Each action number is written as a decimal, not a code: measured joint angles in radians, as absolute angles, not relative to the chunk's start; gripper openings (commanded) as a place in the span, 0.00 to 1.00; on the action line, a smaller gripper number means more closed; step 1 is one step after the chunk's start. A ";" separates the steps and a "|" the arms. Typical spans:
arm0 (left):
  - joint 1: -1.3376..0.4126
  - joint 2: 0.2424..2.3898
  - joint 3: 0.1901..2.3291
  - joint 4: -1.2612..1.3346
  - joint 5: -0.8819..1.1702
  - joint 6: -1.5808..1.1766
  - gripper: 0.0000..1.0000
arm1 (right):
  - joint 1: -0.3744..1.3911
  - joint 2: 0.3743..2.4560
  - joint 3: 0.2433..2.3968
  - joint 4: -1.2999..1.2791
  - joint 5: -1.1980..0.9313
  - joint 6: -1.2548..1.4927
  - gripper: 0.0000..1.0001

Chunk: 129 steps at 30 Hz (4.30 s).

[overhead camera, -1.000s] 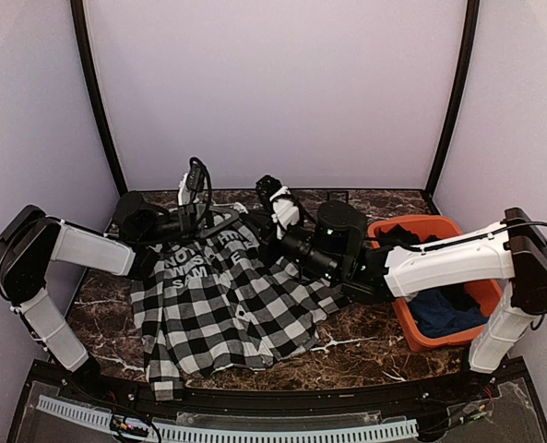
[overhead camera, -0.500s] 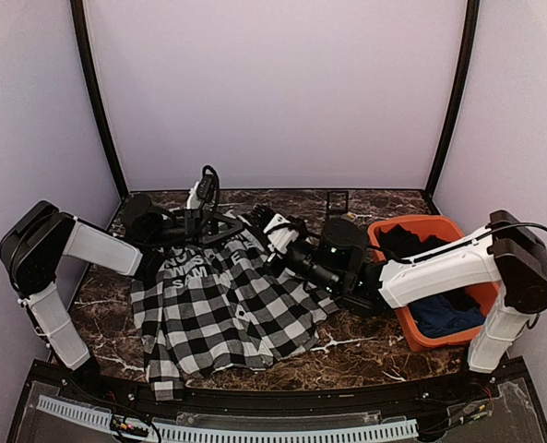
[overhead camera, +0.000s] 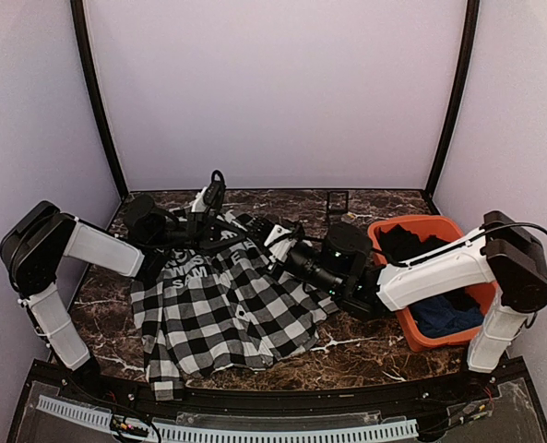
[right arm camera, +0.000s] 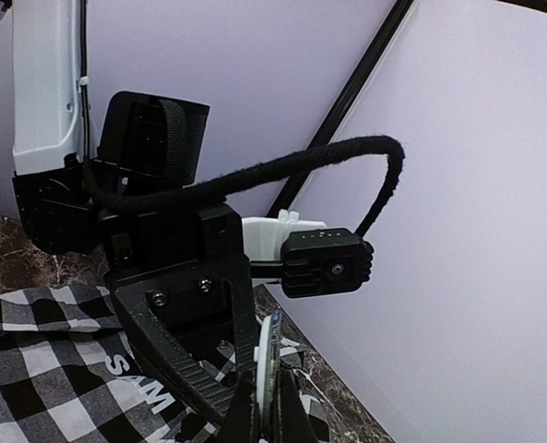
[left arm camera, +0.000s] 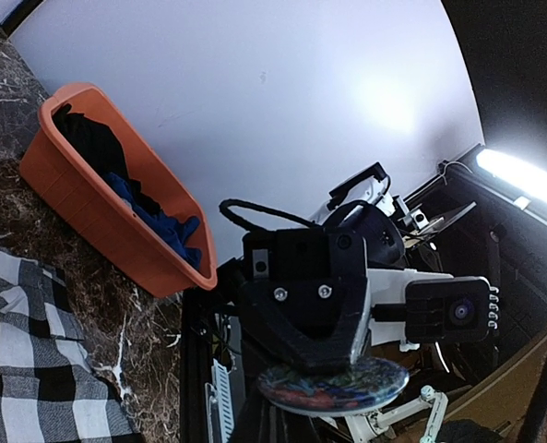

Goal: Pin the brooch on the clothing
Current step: Open the brooch.

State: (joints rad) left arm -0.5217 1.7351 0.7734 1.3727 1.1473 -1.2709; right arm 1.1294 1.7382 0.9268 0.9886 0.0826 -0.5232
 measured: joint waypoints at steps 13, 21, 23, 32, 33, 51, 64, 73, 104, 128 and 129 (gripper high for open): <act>-0.550 1.722 0.773 1.352 1.151 -1.265 0.29 | 1.097 1.686 0.841 1.078 -0.058 -0.358 0.00; -0.551 1.690 0.773 1.350 1.124 -1.246 0.32 | 1.074 1.643 0.833 1.051 -0.102 -0.194 0.00; -0.545 1.678 0.773 1.345 1.111 -1.229 0.34 | 1.058 1.625 0.823 1.049 -0.127 -0.124 0.00; -0.520 1.598 0.773 1.336 1.069 -1.127 0.41 | 1.036 1.492 0.814 0.863 -0.279 0.152 0.00; -0.520 1.587 0.773 1.336 1.069 -1.108 0.41 | 1.034 1.480 0.825 0.825 -0.293 0.173 0.00; -0.588 1.556 0.819 1.256 1.167 -0.999 0.39 | 0.952 1.451 0.922 0.512 -0.502 0.548 0.00; -0.606 1.557 0.827 1.058 1.141 -0.874 0.35 | 0.937 1.461 0.943 0.513 -0.554 0.689 0.00; -0.612 1.611 0.827 1.153 1.127 -0.958 0.22 | 0.937 1.465 0.959 0.459 -0.511 0.688 0.00; -0.622 1.694 0.831 1.317 1.145 -1.126 0.15 | 0.937 1.466 0.981 0.393 -0.477 0.648 0.00; -0.622 1.689 0.831 1.320 1.149 -1.161 0.25 | 0.937 1.470 0.987 0.339 -0.529 0.640 0.00; -0.622 1.689 0.831 1.320 1.152 -1.164 0.25 | 0.937 1.471 0.988 0.339 -0.530 0.640 0.00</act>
